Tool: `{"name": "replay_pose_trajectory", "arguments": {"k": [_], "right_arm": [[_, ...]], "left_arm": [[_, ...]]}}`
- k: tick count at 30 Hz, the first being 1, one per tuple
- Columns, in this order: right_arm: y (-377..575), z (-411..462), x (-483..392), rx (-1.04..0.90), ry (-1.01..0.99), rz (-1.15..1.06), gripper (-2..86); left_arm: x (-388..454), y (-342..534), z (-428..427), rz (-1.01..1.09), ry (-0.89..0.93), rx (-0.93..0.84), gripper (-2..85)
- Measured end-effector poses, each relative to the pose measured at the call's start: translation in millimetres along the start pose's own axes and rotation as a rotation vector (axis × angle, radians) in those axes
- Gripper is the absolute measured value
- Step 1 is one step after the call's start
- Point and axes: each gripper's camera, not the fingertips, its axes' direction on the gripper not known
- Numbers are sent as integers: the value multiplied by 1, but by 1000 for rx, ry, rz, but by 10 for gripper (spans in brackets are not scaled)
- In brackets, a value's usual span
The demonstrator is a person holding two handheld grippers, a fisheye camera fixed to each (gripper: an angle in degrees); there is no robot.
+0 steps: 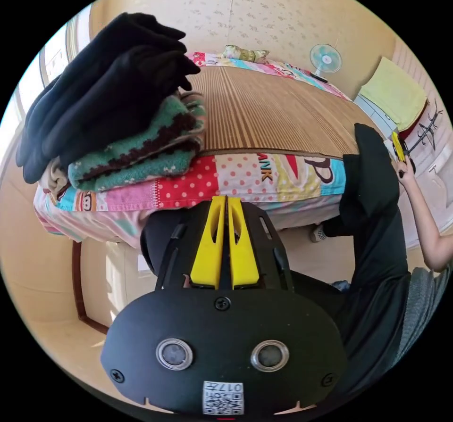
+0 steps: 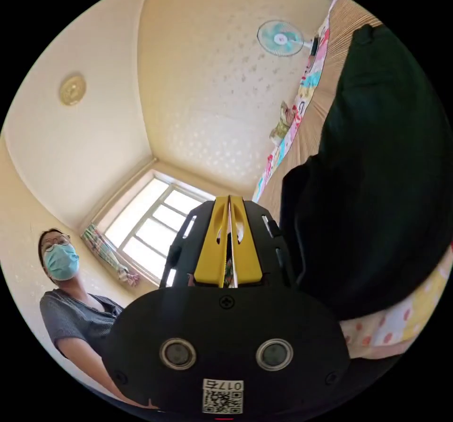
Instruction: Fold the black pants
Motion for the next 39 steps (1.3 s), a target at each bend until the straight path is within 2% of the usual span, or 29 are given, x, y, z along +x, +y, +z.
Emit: {"name": "replay_pose_trajectory", "arguments": {"k": [2,4,9,12,14,17,19,21,23,25,26,30,34,39], "right_arm": [[-7,29,-19,-70,237,-4,9],[-5,35,-34,-29,366,-31,13],[35,-18,-39,222,768,38,54],[58,-49,-19,237,925,144,87],[69,-64,-1,217,889,195,102],[79,-75,28,189,691,165,106],[81,-83,38,212,651,165,85],[75,-86,42,224,435,84,44],[65,-78,48,201,385,107,31],[53,-63,51,141,392,102,23],[45,-50,47,86,362,32,19],[40,14,28,-117,167,-124,11],[55,90,4,-350,156,-227,7],[102,193,-13,-695,372,-329,4]], "left_arm": [[15,5,4,51,22,-11,-10],[20,11,4,41,81,-1,-10],[-18,47,-20,-144,386,191,-10],[-42,69,-25,-227,490,279,-10],[-46,74,-24,-228,507,290,-10],[-38,72,-18,-189,494,277,-10],[-27,69,-13,-180,486,276,-10],[-19,69,-12,-184,492,290,-10],[-12,71,-14,-181,510,308,-10],[-6,78,-20,-179,523,325,-10],[-4,80,-22,-180,519,329,-10],[7,102,-41,-196,431,368,-10],[26,102,-53,-138,486,373,-10],[72,74,-63,53,493,287,-9]]}}
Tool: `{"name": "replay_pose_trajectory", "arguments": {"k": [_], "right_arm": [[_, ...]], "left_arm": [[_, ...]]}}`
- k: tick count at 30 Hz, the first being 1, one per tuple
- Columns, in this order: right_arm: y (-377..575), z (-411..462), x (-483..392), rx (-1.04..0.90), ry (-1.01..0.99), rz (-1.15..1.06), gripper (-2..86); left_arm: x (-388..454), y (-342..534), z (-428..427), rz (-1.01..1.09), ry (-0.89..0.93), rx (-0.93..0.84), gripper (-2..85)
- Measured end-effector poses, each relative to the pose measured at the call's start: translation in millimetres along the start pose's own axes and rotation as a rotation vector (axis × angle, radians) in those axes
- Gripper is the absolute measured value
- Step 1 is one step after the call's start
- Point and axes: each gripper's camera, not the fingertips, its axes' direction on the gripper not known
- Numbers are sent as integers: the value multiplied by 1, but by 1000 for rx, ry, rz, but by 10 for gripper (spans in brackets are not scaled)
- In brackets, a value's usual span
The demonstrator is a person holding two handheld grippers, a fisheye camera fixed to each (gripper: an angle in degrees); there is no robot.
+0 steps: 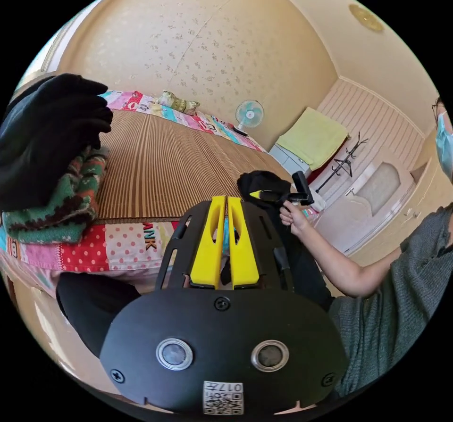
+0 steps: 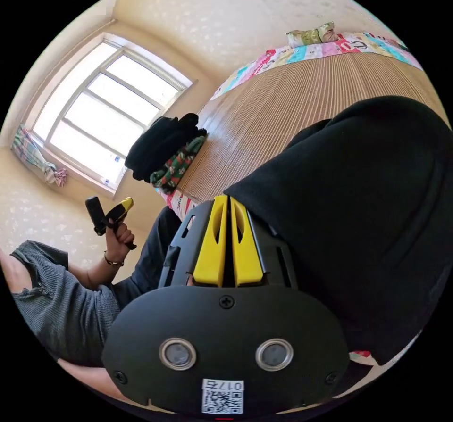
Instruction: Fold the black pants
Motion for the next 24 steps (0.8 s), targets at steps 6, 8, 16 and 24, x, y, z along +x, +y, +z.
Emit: {"name": "replay_pose_trajectory", "arguments": {"k": [6,8,16,24], "right_arm": [[16,13,-8,-105,-123,-31,7],[33,-5,0,-64,-165,0,8],[131,-89,44,174,-149,192,5],[180,-97,69,235,-107,382,11]], "left_arm": [[63,-41,53,202,107,-180,15],[87,-63,69,256,173,-205,44],[221,-181,218,558,43,-570,150],[237,-160,288,712,-205,-658,58]]}}
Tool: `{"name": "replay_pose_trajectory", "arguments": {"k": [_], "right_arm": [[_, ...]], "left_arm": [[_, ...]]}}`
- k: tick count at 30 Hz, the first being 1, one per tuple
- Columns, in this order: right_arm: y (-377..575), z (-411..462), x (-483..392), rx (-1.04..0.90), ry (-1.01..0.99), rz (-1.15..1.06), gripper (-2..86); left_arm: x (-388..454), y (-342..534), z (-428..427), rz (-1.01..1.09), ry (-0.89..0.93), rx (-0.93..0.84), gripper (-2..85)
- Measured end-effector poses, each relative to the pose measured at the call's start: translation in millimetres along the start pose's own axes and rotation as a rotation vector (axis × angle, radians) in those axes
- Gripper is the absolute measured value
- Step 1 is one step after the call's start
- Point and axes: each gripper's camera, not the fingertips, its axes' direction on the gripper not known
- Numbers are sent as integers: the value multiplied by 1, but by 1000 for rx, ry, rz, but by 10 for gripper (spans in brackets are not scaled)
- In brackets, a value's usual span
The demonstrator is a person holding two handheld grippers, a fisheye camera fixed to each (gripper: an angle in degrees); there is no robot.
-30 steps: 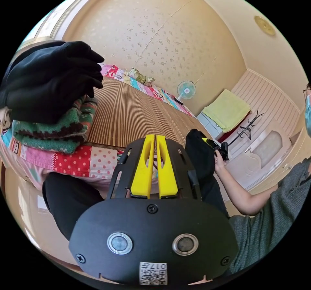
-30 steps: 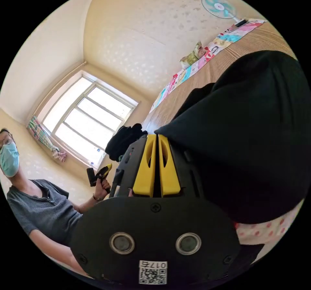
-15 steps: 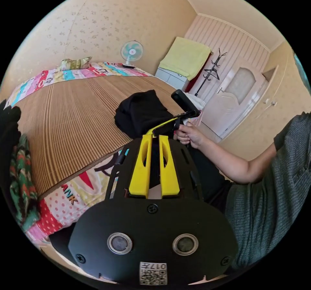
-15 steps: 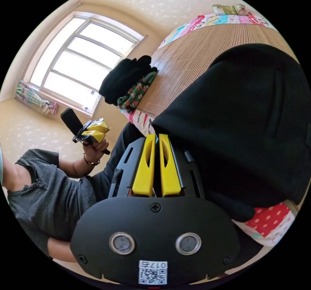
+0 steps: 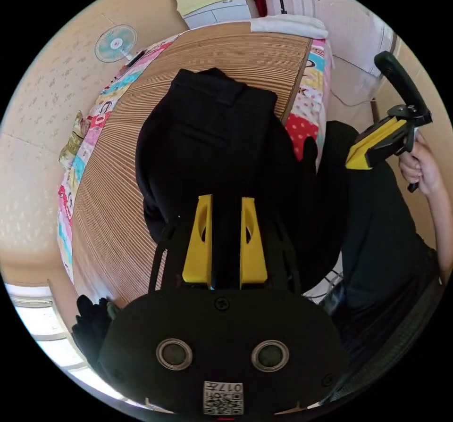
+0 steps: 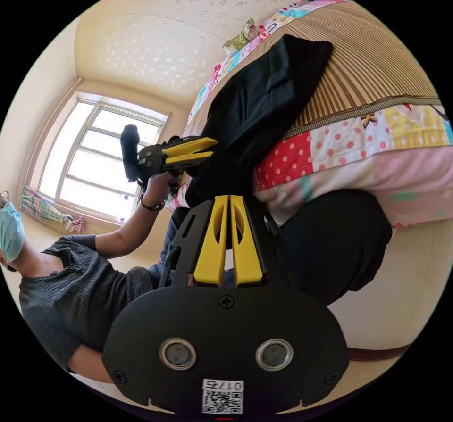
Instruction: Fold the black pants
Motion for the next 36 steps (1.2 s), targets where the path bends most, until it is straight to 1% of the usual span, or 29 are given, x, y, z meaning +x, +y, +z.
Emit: {"name": "replay_pose_trajectory", "arguments": {"k": [1,2,4,5,7,9,10,11,13,15,16,18,19,21,24,26,28,29,31,33,36], "right_arm": [[0,0,1,9,6,8,13],[-1,-1,3,32,15,20,17],[-7,-3,5,85,20,37,26],[-13,-5,6,125,19,46,39],[-28,-3,5,171,57,50,70],[-54,13,2,181,177,59,124],[-61,19,2,173,200,70,129],[-76,34,4,149,236,92,138],[-92,51,3,161,286,99,122],[-107,66,0,166,324,139,95],[-110,69,0,157,316,150,88],[-122,80,-5,101,204,142,60],[-123,80,-8,108,170,133,55],[-118,75,-31,179,110,73,38],[-106,62,-80,281,171,-42,29],[-101,52,-104,332,178,-89,26],[-95,34,-128,405,152,-139,24],[-90,20,-146,467,157,-179,23],[-80,-4,-174,570,173,-241,23],[-69,-32,-206,686,199,-310,23],[-67,-53,-233,758,279,-362,23]], "left_arm": [[-24,17,-12,-98,119,78,30],[-38,29,-19,-157,189,127,16],[-100,88,-45,-372,495,382,2],[-115,106,-50,-419,568,457,0],[-163,178,-66,-546,851,774,-5],[-187,222,-69,-632,993,926,-7],[-195,240,-71,-668,1026,951,-8],[-197,248,-73,-676,1025,951,-8],[-195,268,-87,-666,986,940,-9],[-190,278,-96,-618,994,972,-9],[-187,285,-100,-598,1019,1000,-10],[-187,296,-104,-575,1068,1052,-10],[-189,305,-108,-558,1091,1096,-10],[-194,321,-115,-564,1115,1157,-10],[-210,356,-134,-583,1131,1282,-10],[-222,375,-149,-584,1146,1367,-10],[-241,396,-174,-555,1193,1514,-10],[-246,401,-182,-539,1203,1559,-10],[-264,421,-214,-470,1219,1733,-10],[-280,433,-236,-471,1209,1825,-10],[-318,437,-263,-526,1160,1867,-10]]}}
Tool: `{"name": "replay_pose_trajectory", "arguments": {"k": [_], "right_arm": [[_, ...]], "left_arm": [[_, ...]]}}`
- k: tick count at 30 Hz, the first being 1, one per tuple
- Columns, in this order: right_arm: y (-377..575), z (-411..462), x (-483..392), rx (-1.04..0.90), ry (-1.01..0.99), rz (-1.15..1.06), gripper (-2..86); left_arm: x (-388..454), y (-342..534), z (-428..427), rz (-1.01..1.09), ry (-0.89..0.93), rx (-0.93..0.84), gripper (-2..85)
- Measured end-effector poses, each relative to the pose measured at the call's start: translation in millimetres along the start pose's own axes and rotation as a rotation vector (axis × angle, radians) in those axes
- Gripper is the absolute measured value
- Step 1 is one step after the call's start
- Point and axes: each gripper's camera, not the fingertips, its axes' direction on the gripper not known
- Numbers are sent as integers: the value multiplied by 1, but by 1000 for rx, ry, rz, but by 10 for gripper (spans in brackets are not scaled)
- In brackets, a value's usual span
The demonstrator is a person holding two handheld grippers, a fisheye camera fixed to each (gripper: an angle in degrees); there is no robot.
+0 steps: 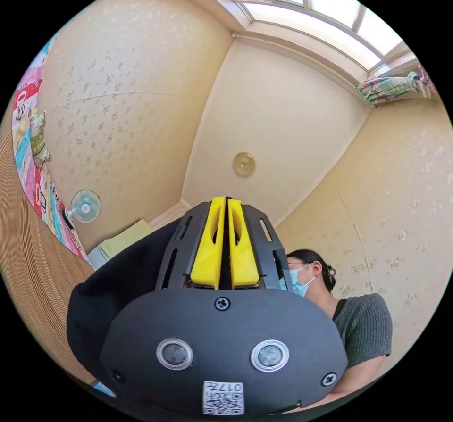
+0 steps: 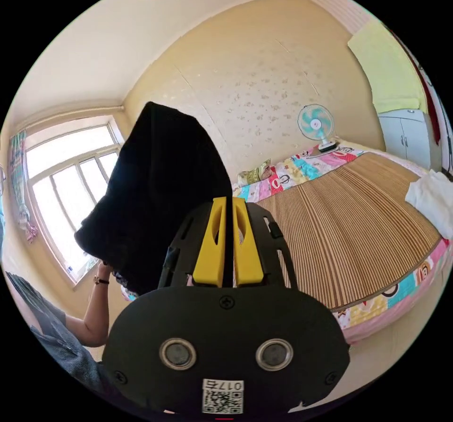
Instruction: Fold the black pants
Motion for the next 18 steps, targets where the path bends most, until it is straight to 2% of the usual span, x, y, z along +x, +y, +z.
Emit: {"name": "replay_pose_trajectory", "arguments": {"k": [4,6,10,12,14,18], "right_arm": [[-20,12,7,-10,-8,9,22],[-29,50,16,-120,124,20,21],[-11,135,49,-364,375,42,15],[16,167,76,-519,380,65,12],[37,167,92,-558,268,108,15],[86,149,128,-636,-3,252,39]], "left_arm": [[-44,-58,27,-34,-122,19,-7],[-79,-76,31,-100,-247,26,-4],[-151,-74,-2,-313,-694,47,23],[-167,-52,-19,-401,-722,35,33],[-171,-30,-24,-403,-743,-67,42],[-163,44,3,-346,-990,-526,63]]}}
